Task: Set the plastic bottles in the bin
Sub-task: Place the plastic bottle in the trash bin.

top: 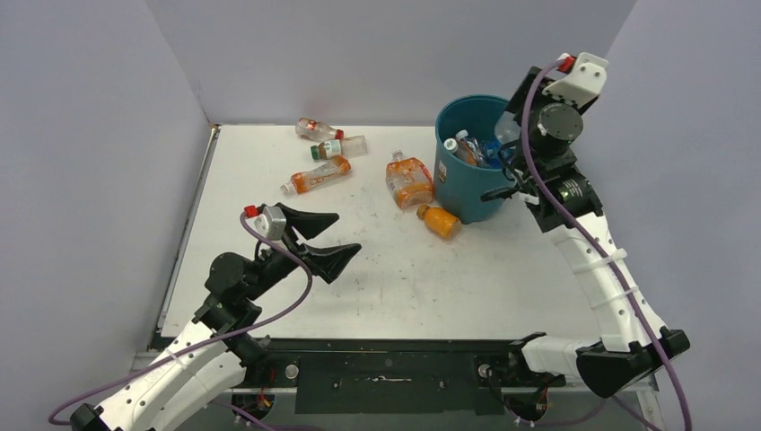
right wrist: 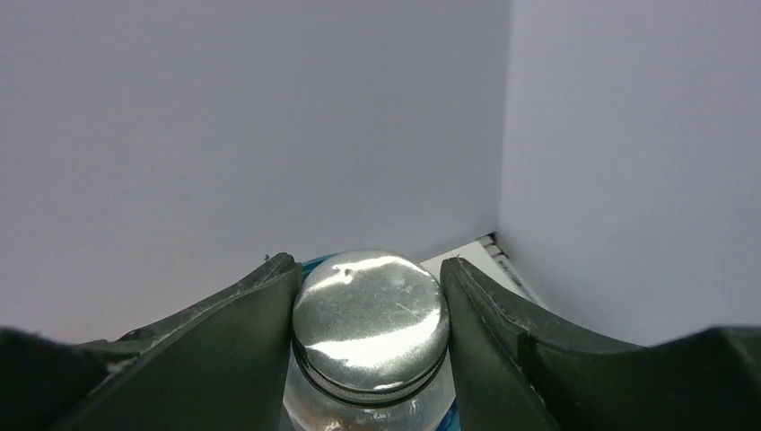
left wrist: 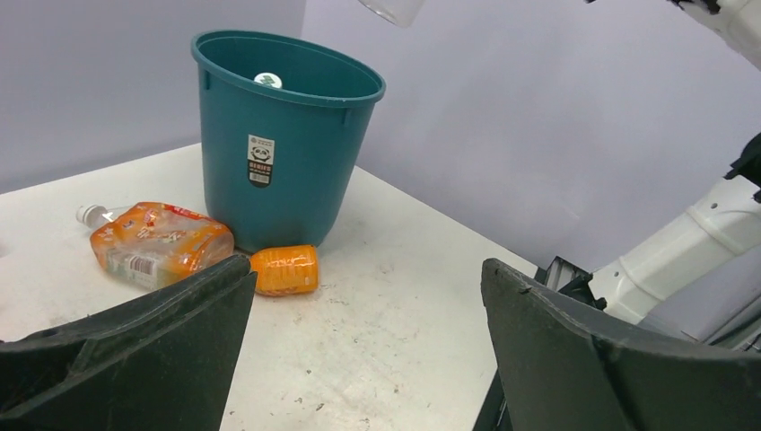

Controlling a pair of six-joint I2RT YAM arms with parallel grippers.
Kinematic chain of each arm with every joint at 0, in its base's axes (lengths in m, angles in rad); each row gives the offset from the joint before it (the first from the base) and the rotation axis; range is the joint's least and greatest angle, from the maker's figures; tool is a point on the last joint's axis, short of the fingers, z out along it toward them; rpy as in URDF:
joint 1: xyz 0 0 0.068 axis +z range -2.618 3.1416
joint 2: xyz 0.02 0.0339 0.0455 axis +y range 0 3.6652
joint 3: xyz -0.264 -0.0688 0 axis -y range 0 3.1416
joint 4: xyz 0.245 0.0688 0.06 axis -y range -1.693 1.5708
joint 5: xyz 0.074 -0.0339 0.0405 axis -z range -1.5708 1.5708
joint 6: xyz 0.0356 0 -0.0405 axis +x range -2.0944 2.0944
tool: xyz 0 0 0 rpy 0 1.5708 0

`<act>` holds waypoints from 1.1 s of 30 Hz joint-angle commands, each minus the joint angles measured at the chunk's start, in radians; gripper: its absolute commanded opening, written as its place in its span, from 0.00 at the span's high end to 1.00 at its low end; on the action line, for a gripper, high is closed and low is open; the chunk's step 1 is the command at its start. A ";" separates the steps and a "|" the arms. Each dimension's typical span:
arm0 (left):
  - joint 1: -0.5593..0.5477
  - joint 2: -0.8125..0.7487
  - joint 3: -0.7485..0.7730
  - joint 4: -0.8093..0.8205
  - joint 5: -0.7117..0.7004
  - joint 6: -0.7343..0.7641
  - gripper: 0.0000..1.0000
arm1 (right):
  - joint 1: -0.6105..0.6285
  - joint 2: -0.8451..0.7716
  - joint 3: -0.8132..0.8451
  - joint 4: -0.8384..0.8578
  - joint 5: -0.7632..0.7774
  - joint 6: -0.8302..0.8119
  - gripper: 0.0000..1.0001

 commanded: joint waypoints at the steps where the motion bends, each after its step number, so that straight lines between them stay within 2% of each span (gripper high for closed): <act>1: -0.003 -0.012 0.001 0.000 -0.054 0.020 0.04 | -0.154 0.015 -0.131 0.281 0.015 0.111 0.95; 3: -0.003 -0.021 -0.002 -0.004 -0.068 0.028 0.04 | -0.202 0.040 -0.191 0.409 0.005 0.127 0.95; 5: -0.005 -0.030 -0.006 -0.009 -0.083 0.030 0.04 | -0.232 0.109 -0.173 0.440 -0.004 0.129 0.95; 13: -0.008 -0.030 -0.004 -0.005 -0.076 0.031 0.04 | -0.292 0.307 -0.128 0.369 -0.048 0.142 0.95; 19: -0.006 -0.011 -0.001 0.000 -0.056 0.022 0.04 | -0.323 0.352 -0.164 0.285 -0.041 0.164 0.95; 23: -0.007 0.002 0.001 0.004 -0.041 0.017 0.04 | -0.343 0.362 -0.170 0.225 -0.098 0.194 0.94; 25: -0.006 0.008 0.002 0.004 -0.034 0.018 0.04 | -0.349 0.363 -0.172 0.202 -0.146 0.205 0.82; 29: -0.008 0.015 0.002 0.002 -0.027 0.017 0.04 | -0.361 0.359 -0.167 0.171 -0.217 0.231 0.45; 30: -0.008 0.017 0.002 0.002 -0.026 0.017 0.04 | -0.362 0.360 -0.158 0.159 -0.227 0.239 0.41; 33: -0.008 0.024 0.005 0.000 -0.019 0.017 0.04 | -0.367 0.358 -0.134 0.124 -0.265 0.258 0.36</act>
